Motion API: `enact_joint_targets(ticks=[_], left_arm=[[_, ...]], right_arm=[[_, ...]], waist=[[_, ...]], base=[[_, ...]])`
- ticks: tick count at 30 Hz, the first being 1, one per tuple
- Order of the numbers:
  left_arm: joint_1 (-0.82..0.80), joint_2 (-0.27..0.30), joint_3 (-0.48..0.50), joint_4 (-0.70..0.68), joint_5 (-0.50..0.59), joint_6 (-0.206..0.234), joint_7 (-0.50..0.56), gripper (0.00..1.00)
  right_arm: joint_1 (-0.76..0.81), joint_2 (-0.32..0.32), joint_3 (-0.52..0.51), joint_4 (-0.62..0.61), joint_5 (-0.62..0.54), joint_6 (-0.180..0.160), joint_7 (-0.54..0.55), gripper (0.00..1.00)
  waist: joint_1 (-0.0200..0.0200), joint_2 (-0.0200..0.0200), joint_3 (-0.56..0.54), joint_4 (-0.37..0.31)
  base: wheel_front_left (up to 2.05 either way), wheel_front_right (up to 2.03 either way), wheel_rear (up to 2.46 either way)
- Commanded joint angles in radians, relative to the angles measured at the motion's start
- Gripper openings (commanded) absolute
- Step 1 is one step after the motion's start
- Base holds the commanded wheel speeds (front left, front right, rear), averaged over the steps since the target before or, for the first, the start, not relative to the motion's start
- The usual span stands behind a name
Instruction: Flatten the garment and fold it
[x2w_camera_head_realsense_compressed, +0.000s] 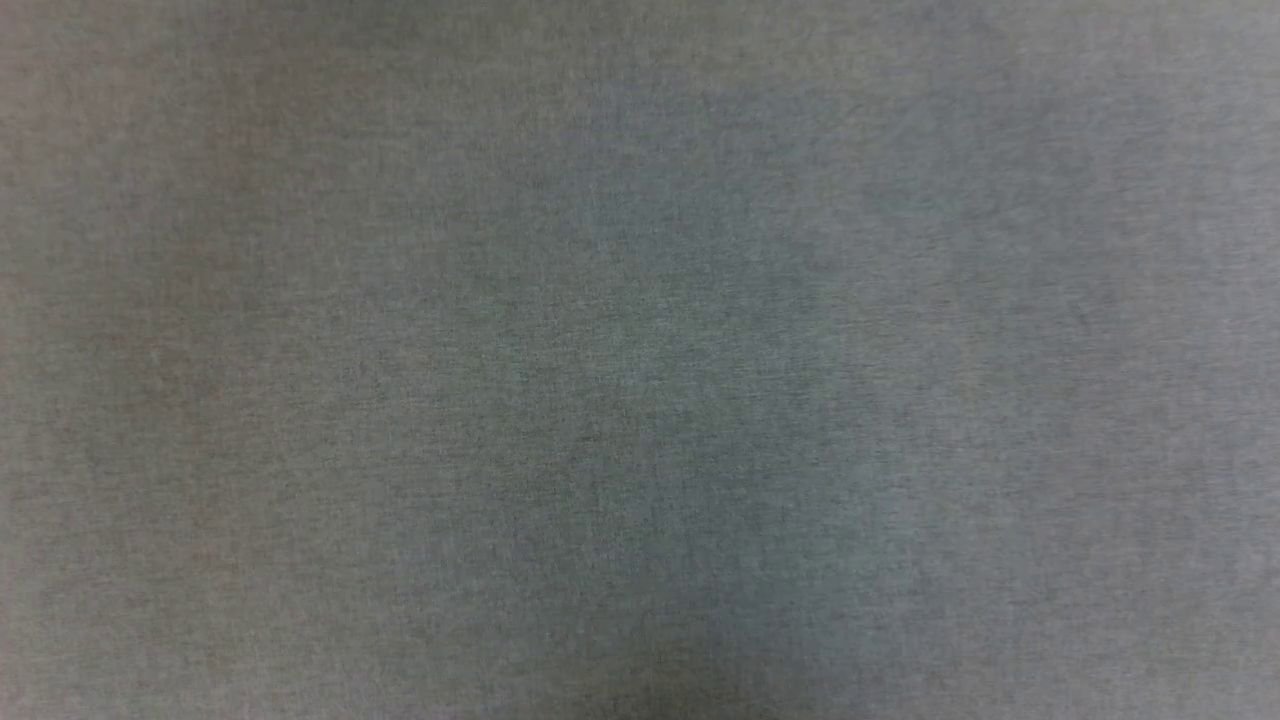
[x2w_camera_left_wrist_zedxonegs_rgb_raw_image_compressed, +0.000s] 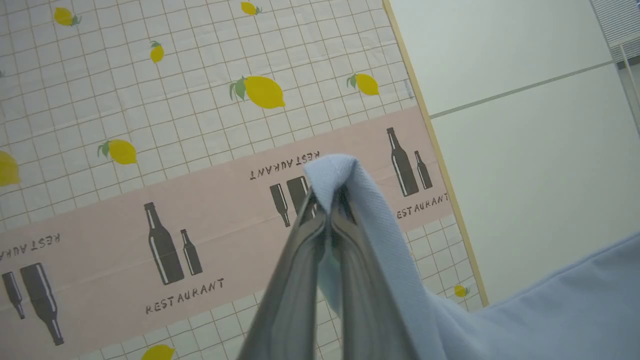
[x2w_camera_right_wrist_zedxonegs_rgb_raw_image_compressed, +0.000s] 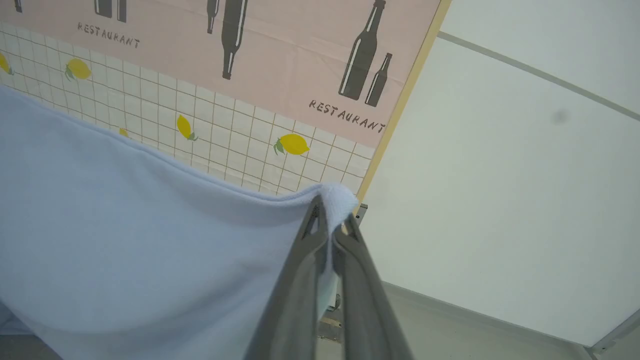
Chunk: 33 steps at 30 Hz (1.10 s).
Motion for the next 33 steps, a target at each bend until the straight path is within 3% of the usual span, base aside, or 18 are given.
enact_joint_targets(ticks=[1, 8, 14, 19, 24, 33], left_arm=[[0.048, 0.007, -0.008, 0.004, -0.018, -0.011, -0.025, 0.0], [0.212, 0.052, -0.053, -0.056, -0.146, -0.033, -0.096, 0.0], [0.395, 0.158, -0.189, -0.276, -0.302, -0.034, -0.097, 0.0], [0.585, 0.217, -0.232, -0.43, -0.376, -0.03, -0.105, 0.0], [0.797, 0.262, -0.264, -0.561, -0.423, 0.024, -0.099, 0.0], [1.16, 0.307, -0.389, -0.676, -0.466, 0.169, -0.036, 0.0]], right_arm=[[0.035, -0.011, 0.012, 0.013, 0.016, -0.002, -0.019, 0.0], [0.159, -0.077, 0.103, -0.024, 0.15, -0.002, -0.073, 0.0], [0.344, -0.214, 0.166, -0.21, 0.299, -0.002, -0.059, 0.0], [0.575, -0.307, 0.11, -0.394, 0.373, -0.002, -0.028, 0.0], [0.855, -0.328, 0.001, -0.549, 0.39, -0.002, 0.015, 0.0], [1.287, -0.243, -0.148, -0.715, 0.336, -0.002, 0.067, 0.0]], waist=[[-0.0001, 0.0, 0.044, 0.019], [-0.0001, 0.0, 0.05, 0.046], [-0.0001, 0.0, 0.021, 0.086], [-0.0001, 0.0, -0.036, 0.111], [-0.0001, 0.0, -0.103, 0.125], [-0.0001, 0.0, -0.198, 0.129]], base=[[0.0, 0.0, 0.0], [0.0, 0.0, 0.0], [0.0, 0.0, 0.0], [0.0, 0.0, 0.0], [0.0, 0.0, 0.0], [0.0, 0.0, 0.0]])
